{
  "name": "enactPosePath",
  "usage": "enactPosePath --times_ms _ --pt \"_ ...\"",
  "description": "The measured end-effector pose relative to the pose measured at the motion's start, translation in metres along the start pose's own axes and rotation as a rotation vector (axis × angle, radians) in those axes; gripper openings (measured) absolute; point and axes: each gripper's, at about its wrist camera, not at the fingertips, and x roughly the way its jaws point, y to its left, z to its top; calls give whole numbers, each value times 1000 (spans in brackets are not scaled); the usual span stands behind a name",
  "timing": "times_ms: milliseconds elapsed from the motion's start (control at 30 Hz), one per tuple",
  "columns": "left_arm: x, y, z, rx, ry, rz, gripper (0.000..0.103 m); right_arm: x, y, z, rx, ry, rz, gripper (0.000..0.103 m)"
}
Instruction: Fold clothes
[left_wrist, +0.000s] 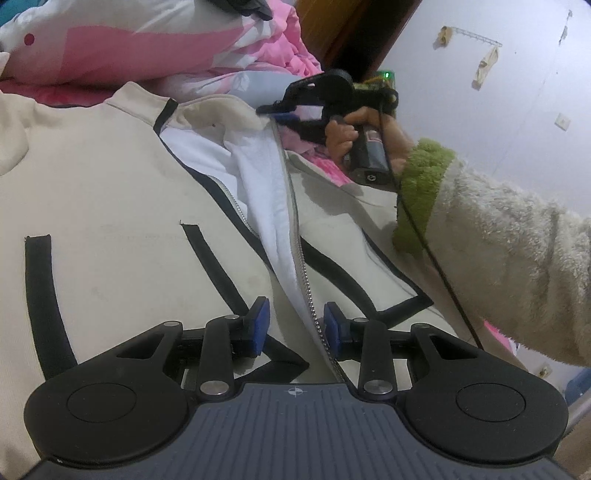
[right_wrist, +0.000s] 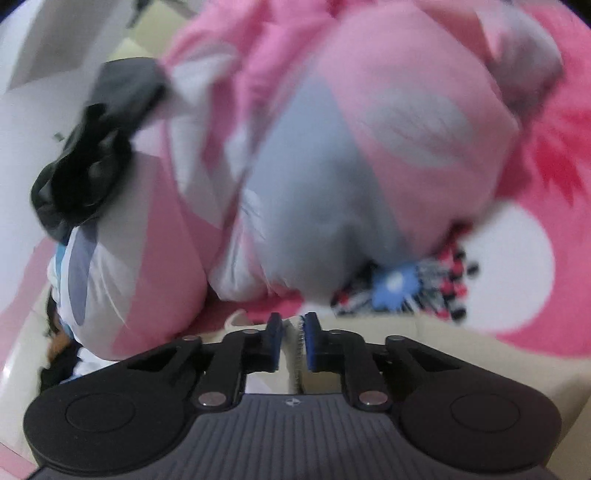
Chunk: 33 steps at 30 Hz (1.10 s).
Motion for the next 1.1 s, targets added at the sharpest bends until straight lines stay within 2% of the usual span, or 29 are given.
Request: enactPosePath --times_ms 67,167,267,400,500,633,767,833,900,1000,1100 --pt "0 0 0 -1 -1 0 32 -9 20 -7 -89 -49 1 10" --pt "0 -1 0 -2 -2 1 32 -19 69 -25 -317 -91 34 9" --pt "-1 -2 -1 -4 -4 1 32 -7 115 -52 -547 -69 24 8" --pt "-4 -1 -3 -21 -12 -7 32 31 139 -66 -624 -40 -13 8" --pt "-6 2 -3 -52 -19 -12 27 59 156 -76 -682 -18 -41 8" --pt "-9 11 -2 -118 -24 -16 15 83 162 -72 -672 -16 -43 8" --pt "-9 16 -2 -165 -18 -23 11 108 157 -79 -695 1 -54 8" --pt "-7 14 -2 -152 -14 -11 10 127 149 -87 -718 39 -74 8" --pt "-5 13 -2 -140 -14 -4 10 147 137 -95 -743 115 -75 10" --pt "-4 14 -2 -137 -14 -4 10 141 137 -87 -732 95 -42 15" --pt "-4 15 -2 -133 -13 -2 11 107 134 -60 -636 23 18 16"
